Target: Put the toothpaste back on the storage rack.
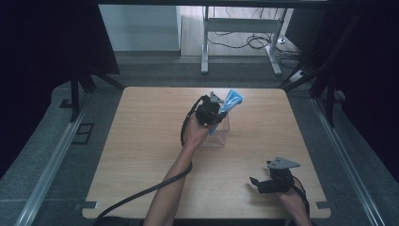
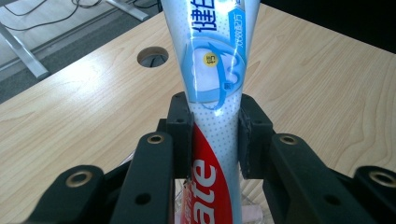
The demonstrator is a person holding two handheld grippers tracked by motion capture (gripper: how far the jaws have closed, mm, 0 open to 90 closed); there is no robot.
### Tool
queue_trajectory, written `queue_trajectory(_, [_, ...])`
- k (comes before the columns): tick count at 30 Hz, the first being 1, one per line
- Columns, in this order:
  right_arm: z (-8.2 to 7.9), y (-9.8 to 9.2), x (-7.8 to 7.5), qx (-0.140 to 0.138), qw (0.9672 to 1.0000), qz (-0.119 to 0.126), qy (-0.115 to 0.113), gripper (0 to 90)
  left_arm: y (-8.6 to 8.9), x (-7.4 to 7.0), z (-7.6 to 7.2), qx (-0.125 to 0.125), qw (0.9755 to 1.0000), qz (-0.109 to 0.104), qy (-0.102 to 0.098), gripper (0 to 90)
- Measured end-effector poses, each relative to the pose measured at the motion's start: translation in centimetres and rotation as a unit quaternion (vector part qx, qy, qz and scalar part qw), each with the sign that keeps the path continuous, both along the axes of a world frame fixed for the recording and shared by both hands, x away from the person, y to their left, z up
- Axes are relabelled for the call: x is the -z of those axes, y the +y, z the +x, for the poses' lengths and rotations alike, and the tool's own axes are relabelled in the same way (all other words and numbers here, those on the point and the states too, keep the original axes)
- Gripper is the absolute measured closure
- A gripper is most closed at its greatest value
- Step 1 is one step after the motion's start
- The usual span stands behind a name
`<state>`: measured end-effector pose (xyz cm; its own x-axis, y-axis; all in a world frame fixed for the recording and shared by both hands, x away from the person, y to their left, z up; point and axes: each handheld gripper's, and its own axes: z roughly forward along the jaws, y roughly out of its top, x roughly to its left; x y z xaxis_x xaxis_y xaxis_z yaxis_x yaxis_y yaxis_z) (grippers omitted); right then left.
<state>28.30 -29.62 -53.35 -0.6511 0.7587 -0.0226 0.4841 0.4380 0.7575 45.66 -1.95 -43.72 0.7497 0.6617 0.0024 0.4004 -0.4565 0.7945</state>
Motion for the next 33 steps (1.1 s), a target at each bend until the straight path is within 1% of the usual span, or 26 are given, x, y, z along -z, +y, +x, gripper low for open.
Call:
queue_trajectory(3, [0.0,0.0,0.0,0.000,1.0000,0.000,0.000,2.3,0.0,0.0,-0.1,0.002,1.0000,0.006,0.002,70.1])
queue_trajectory(5, [0.0,0.0,0.0,0.000,1.0000,0.000,0.000,2.3,-0.1,0.1,-0.2,0.005,0.9999,0.015,0.005,69.9])
queue_trajectory(6, [0.0,0.0,0.0,0.000,1.0000,0.000,0.000,2.3,-0.1,0.2,-0.3,0.004,0.9998,0.017,0.003,69.8])
queue_trajectory(8, [0.0,0.0,0.0,-0.001,1.0000,-0.001,0.001,2.3,0.0,0.2,-0.3,0.009,0.9998,0.018,0.006,69.7])
queue_trajectory(10, [0.0,0.0,0.0,-0.001,1.0000,-0.002,0.001,2.3,0.0,0.3,-0.4,0.008,0.9996,0.026,0.007,69.5])
queue_trajectory(12, [0.0,0.1,0.1,-0.002,1.0000,-0.002,0.001,2.3,0.2,0.4,-0.4,0.008,0.9996,0.024,0.009,69.2])
queue_trajectory(14, [0.0,0.1,0.1,-0.002,1.0000,-0.002,0.001,2.3,0.2,0.5,-0.5,0.010,0.9995,0.028,0.010,69.1])
queue_trajectory(17, [0.0,0.1,0.1,-0.002,1.0000,-0.002,0.002,2.3,0.4,0.6,-0.6,0.013,0.9995,0.025,0.014,69.0])
queue_trajectory(20, [0.0,0.1,0.1,-0.002,1.0000,-0.002,0.002,2.3,0.3,0.5,-0.7,0.017,0.9992,0.034,0.013,68.8])
queue_trajectory(21, [0.0,0.1,0.1,-0.002,1.0000,-0.003,0.002,2.3,0.2,0.5,-0.8,0.019,0.9989,0.041,0.013,68.6])
queue_trajectory(24, [0.0,0.1,0.1,-0.001,1.0000,-0.002,0.003,2.3,0.2,0.5,-1.0,0.022,0.9985,0.048,0.014,68.3])
queue_trajectory(30, [0.0,0.2,0.2,-0.003,1.0000,-0.005,0.005,2.3,0.4,0.6,-1.4,0.029,0.9980,0.053,0.021,67.7])
queue_trajectory(33, [0.0,0.2,0.2,-0.004,1.0000,-0.006,0.006,2.3,0.6,0.6,-1.6,0.029,0.9980,0.050,0.025,67.3])
